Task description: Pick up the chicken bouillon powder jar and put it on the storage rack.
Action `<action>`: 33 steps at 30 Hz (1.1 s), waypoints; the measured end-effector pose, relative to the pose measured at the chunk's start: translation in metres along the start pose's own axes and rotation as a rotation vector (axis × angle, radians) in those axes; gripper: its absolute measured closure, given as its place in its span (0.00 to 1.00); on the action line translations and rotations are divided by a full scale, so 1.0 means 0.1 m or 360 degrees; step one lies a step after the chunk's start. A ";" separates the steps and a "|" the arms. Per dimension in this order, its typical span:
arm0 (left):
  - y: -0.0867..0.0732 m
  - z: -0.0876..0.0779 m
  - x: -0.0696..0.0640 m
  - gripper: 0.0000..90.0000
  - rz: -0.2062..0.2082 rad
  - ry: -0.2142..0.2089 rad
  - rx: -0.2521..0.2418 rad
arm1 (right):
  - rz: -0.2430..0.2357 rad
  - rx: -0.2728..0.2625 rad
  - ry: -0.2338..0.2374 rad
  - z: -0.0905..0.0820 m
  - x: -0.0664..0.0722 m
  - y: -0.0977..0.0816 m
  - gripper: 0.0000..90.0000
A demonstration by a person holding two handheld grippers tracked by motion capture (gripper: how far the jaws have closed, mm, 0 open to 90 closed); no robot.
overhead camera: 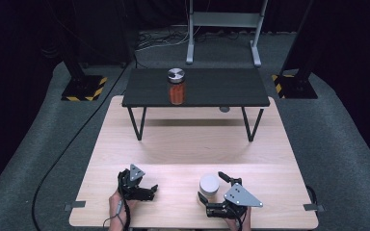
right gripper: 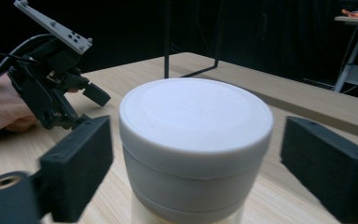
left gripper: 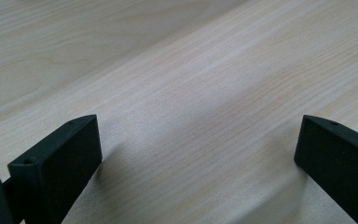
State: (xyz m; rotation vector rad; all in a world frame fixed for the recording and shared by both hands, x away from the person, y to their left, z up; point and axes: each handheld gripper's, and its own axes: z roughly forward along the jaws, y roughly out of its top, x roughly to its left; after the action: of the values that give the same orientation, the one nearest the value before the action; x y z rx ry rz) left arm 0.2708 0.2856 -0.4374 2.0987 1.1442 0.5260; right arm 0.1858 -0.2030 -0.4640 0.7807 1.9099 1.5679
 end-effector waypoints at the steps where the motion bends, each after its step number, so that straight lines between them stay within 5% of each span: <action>1: 0.00 0.00 0.00 0.00 0.0000 0.0000 0.0000 | 0.0002 -0.0009 -0.0008 0.01 0.01 -0.01 0.22; 8: 0.00 0.00 0.00 0.00 -0.0005 -0.0002 -0.0002 | 0.0015 -0.0015 0.0037 0.02 -0.04 -0.03 0.36; 33: 0.00 0.00 0.01 0.00 -0.0009 -0.0006 -0.0001 | 0.0004 -0.0006 -0.0042 0.02 0.04 0.01 0.37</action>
State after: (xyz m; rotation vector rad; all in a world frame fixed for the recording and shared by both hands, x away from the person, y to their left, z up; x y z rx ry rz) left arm 0.2714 0.2861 -0.4376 2.0947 1.1473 0.5195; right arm 0.1844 -0.1985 -0.4634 0.7987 1.8872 1.5546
